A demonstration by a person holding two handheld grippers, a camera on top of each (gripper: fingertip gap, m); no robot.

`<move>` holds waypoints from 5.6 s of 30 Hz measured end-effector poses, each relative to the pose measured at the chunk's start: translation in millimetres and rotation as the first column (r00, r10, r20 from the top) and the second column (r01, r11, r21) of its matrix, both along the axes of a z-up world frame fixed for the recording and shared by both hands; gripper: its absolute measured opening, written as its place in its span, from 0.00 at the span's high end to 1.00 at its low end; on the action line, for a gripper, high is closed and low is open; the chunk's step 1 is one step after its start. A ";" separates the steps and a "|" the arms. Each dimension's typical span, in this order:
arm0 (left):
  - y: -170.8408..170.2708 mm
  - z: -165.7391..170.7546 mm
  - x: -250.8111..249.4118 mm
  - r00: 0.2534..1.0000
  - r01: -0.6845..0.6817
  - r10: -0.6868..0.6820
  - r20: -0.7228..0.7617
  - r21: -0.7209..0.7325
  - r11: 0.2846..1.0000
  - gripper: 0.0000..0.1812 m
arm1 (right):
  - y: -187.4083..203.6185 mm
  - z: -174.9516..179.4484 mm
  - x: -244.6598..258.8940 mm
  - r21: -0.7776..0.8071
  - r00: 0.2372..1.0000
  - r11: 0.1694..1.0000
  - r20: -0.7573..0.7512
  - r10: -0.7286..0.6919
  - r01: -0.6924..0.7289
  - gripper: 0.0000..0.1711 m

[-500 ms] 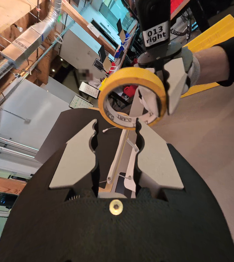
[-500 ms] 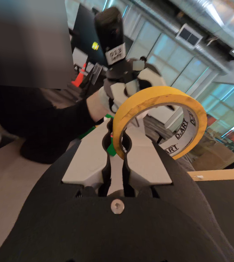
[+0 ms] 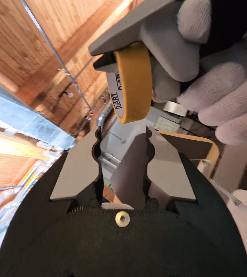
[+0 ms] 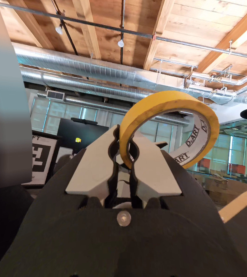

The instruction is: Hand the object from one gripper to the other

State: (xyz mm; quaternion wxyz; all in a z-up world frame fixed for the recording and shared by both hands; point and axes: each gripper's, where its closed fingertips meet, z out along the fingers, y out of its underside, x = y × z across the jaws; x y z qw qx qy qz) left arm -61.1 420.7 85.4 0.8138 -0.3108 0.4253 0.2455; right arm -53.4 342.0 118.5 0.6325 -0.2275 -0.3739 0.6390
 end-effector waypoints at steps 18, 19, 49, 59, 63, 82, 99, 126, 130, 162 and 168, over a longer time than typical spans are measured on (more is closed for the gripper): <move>-11.1 5.8 3.0 0.988 -0.059 0.034 0.148 0.174 0.983 0.86 | 0.6 -2.5 -15.6 -0.126 0.999 0.991 -0.028 0.031 -0.034 0.80; -11.8 6.1 2.9 0.990 -0.054 0.030 0.141 0.170 0.984 0.86 | 5.7 -2.6 -15.4 -0.133 1.000 0.991 -0.018 0.007 -0.009 0.74; -34.2 -90.9 -37.1 0.919 0.238 -0.387 0.080 -0.893 0.381 0.85 | 53.4 -101.7 -19.6 0.981 0.270 0.086 0.037 -0.962 0.174 0.34; -74.3 -112.3 -55.3 0.653 0.449 -0.655 0.381 -0.891 -0.071 0.86 | 32.7 -151.0 -69.3 0.999 0.381 0.025 0.009 -0.925 0.038 0.19; -80.7 -119.3 -52.5 0.605 0.440 -0.683 0.408 -0.887 -0.141 0.85 | 24.0 -152.3 -78.0 0.998 0.435 -0.013 -0.036 -0.900 0.056 0.21; -47.6 -73.3 -47.2 0.620 0.648 -0.577 0.532 -0.761 -0.006 0.62 | 33.5 -99.6 -66.3 0.922 0.423 0.167 0.003 -0.906 0.351 0.30; -6.3 8.4 -36.6 1.000 0.017 -0.021 -0.019 -0.205 0.979 0.52 | 88.4 -21.6 12.9 -0.189 0.926 0.938 0.303 -0.226 0.291 0.30; 34.1 -34.7 5.2 0.992 -0.125 0.121 0.036 0.145 0.982 0.77 | 94.3 -78.7 -13.7 -0.400 0.838 0.908 0.534 0.117 0.128 0.30; 28.0 -23.6 -5.7 0.992 -0.070 0.057 0.111 0.114 0.991 0.78 | 97.3 -73.9 -14.1 -0.434 0.873 0.897 0.467 0.143 0.085 0.30; -22.1 -49.5 -37.8 0.904 0.378 -0.405 0.138 -0.702 0.603 0.96 | 24.1 -48.8 -6.1 0.743 0.630 0.518 0.169 -0.758 0.424 0.65; -37.4 -82.4 -17.0 0.806 0.455 -0.553 0.214 -0.820 0.346 0.96 | 6.4 -81.2 -39.2 0.950 0.476 0.108 -0.046 -0.878 0.292 0.71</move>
